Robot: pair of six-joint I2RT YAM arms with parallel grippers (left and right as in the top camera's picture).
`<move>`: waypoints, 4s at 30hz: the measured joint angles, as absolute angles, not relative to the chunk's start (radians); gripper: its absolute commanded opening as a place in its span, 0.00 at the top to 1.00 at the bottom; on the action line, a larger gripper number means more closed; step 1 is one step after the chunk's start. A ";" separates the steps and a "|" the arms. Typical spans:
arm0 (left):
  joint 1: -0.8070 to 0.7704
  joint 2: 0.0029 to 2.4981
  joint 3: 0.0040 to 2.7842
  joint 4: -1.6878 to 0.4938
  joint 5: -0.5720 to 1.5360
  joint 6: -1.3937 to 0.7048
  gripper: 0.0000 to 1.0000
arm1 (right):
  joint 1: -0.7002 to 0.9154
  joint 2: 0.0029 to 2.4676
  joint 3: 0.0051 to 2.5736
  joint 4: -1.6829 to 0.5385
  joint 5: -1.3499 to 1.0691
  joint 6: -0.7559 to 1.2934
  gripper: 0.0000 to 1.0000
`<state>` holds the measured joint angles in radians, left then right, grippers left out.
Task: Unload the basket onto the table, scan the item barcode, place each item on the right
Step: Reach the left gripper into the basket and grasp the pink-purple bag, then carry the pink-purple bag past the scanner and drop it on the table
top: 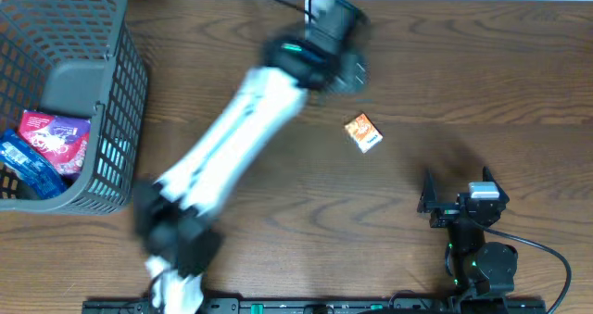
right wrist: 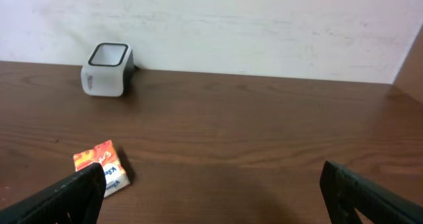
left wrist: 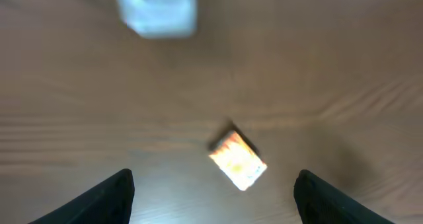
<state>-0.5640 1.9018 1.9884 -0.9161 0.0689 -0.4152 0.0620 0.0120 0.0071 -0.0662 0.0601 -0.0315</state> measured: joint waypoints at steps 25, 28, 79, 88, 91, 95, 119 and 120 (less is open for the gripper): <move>0.443 1.772 1.999 -1.128 -0.173 -0.559 0.02 | 0.062 0.012 0.007 -0.067 0.060 -0.031 0.01; 0.442 1.879 1.993 -1.156 -0.234 -0.643 0.02 | 0.062 0.012 0.007 -0.066 0.060 -0.031 0.01; 0.305 1.431 1.975 -1.090 0.149 -0.622 0.93 | 0.062 0.012 0.007 -0.067 0.060 -0.031 0.01; -0.176 1.369 1.975 -1.093 0.232 -0.405 0.93 | 0.062 0.012 0.007 -0.066 0.060 -0.031 0.01; -0.313 1.428 1.975 -1.093 0.229 -0.324 0.93 | 0.062 0.012 0.007 -0.067 0.060 -0.031 0.01; -0.426 1.569 1.974 -1.092 0.189 -0.270 0.93 | 0.062 0.012 0.007 -0.067 0.060 -0.031 0.01; -0.644 2.312 1.967 -1.038 0.127 -0.527 0.93 | 0.062 0.012 0.007 -0.067 0.060 -0.031 0.01; -0.644 2.326 1.967 -1.036 0.128 -0.536 0.92 | 0.062 0.012 0.007 -0.066 0.060 -0.031 0.01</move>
<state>-0.6441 2.3264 1.9675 -1.0359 0.1284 -0.5362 0.0620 0.0120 0.0071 -0.0662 0.0597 -0.0315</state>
